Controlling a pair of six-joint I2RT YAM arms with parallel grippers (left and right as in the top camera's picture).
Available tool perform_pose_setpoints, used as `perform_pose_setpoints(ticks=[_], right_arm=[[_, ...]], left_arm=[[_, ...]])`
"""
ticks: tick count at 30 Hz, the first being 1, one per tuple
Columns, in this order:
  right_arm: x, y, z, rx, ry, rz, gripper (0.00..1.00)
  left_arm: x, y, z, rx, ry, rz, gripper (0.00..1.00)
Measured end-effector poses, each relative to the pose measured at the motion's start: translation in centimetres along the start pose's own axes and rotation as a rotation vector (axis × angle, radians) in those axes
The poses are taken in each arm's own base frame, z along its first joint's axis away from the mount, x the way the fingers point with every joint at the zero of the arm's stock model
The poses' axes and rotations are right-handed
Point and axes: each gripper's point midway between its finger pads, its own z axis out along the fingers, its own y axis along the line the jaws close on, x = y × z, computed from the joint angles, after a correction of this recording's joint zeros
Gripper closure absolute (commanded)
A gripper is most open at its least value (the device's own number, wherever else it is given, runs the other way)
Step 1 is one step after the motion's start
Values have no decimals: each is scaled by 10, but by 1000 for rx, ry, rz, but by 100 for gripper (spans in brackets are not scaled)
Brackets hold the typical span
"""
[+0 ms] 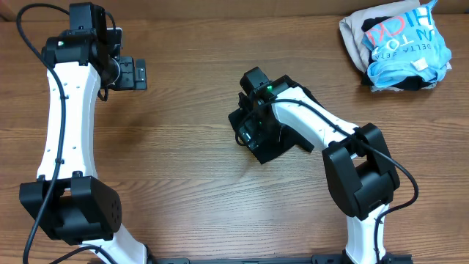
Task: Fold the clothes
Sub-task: 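Lift the folded black shirt with the right gripper and carry it rightward, then place the black shirt on top of the clothes stack at top right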
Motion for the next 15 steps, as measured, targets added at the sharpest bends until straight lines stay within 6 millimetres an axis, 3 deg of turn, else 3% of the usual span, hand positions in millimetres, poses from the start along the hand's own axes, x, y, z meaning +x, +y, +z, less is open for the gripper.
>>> perform_pose_setpoints(ticks=[2,3,9,12,15], right_arm=[[1,1,2,-2,1,-2,11],[2,1,3,-3,2,0,19],[7,-3,14,17,6,19,79],[6,-7,15,41,-2,55,95],[7,-10,13,58,5,88,96]], left_arm=[[0,0,0,0,0,0,0],[0,0,0,0,1,0,0],[0,0,0,0,0,0,0],[0,0,0,0,0,0,0],[0,0,0,0,0,0,0]])
